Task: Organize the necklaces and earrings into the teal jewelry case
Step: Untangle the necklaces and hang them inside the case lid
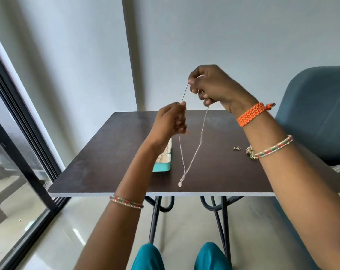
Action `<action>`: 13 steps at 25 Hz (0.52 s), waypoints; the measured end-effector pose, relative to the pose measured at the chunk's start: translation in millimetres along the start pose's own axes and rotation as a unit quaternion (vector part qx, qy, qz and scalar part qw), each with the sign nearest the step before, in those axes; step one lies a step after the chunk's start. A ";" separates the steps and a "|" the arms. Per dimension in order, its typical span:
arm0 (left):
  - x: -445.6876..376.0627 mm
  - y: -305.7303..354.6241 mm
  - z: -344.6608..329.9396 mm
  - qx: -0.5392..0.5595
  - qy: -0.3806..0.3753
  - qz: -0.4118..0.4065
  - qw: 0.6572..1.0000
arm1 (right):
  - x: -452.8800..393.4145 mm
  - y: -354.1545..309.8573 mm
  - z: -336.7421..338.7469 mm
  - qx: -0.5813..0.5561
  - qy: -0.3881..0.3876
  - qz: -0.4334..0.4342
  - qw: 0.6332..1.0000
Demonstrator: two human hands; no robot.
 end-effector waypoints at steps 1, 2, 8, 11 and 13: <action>8.2 -3.2 -0.1 0.025 0.001 0.008 1.000 | 1.6 -3.5 7.3 -0.025 0.031 0.004 0.999; 17.4 -8.4 1.6 0.064 -0.002 0.021 0.998 | 0.6 -3.8 15.5 -0.051 0.066 0.011 0.996; 57.8 -52.7 23.9 0.287 0.069 0.055 0.954 | 11.1 45.1 27.8 0.127 0.263 -0.017 0.956; 48.2 -38.6 21.5 0.206 0.080 0.026 0.975 | 42.1 47.0 0.0 0.165 -0.003 -0.084 0.983; 43.4 -22.2 15.7 0.100 0.043 0.040 0.993 | 65.7 31.2 -23.2 0.117 -0.142 -0.065 0.981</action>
Point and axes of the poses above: each hand's wrist, its own x-axis away from the middle knuckle, its own z-axis out of the back of the hand, y = z × x, the point moved 1 cm from there along -x, towards the middle knuckle, and after that the axes turned 5 degrees about -x, right-handed, at the moved point
